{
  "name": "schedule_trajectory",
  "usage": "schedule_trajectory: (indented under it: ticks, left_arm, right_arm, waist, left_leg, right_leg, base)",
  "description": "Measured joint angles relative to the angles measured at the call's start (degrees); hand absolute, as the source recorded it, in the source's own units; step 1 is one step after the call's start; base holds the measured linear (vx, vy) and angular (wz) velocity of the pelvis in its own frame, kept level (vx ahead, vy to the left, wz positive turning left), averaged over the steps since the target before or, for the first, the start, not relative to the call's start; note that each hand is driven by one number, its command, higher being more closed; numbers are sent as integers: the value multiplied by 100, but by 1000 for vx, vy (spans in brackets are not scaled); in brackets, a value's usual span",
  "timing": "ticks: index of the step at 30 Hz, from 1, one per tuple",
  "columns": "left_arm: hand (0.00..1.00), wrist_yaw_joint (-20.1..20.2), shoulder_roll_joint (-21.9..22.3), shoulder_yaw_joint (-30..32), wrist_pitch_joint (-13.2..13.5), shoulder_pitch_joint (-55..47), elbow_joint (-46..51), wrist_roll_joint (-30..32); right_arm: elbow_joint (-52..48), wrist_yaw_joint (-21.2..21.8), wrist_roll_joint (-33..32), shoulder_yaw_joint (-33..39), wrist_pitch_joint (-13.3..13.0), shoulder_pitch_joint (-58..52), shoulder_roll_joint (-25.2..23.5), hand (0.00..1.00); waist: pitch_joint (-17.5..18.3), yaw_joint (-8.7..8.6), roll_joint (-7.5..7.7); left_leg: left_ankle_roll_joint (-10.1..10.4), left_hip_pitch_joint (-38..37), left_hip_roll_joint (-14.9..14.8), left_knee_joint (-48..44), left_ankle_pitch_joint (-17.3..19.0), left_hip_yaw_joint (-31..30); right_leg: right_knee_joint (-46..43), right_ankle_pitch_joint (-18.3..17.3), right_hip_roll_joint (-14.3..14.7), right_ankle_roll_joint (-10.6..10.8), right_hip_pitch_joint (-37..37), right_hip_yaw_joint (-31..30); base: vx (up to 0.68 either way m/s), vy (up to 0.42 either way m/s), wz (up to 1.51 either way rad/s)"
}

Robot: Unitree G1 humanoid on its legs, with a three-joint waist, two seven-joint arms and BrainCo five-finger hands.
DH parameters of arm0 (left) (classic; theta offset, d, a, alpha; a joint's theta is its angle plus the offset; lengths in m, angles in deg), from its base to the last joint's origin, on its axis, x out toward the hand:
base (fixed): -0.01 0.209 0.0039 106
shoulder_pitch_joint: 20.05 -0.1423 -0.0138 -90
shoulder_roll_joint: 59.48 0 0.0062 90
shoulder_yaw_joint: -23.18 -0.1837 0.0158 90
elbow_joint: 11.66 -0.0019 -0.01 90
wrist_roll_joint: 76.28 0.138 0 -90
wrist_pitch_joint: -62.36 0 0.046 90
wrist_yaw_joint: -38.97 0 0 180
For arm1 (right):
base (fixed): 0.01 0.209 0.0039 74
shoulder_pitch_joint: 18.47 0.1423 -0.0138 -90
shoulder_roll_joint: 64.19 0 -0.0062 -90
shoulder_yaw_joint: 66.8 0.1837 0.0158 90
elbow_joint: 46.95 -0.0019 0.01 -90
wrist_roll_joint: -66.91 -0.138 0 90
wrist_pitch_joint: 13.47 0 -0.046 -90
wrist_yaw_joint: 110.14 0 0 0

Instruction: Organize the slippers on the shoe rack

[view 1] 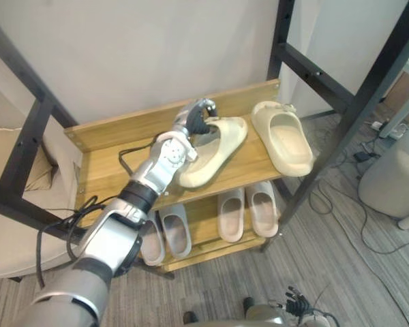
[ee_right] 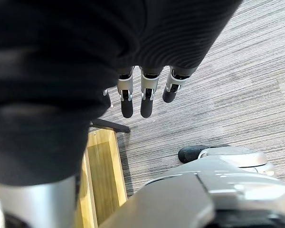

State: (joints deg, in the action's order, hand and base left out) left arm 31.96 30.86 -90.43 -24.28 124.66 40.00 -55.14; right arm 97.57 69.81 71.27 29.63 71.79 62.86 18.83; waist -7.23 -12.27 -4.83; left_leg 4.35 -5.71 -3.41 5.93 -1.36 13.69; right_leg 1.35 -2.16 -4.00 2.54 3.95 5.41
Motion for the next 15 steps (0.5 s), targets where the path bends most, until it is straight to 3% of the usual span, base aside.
schedule_trajectory:
  ticks: [15]
  left_arm:
    - [0,-69,504,175,-130,146,-20,-98]
  right_arm:
    - [0,-7,-2,-6,16,-9,5,0]
  waist:
    - [22,14,-33]
  left_leg:
    - [-3,74,10,0,-6,-205]
  right_leg:
    - [22,-1,-9,2,47,259]
  base:
    - [-11,-13,7]
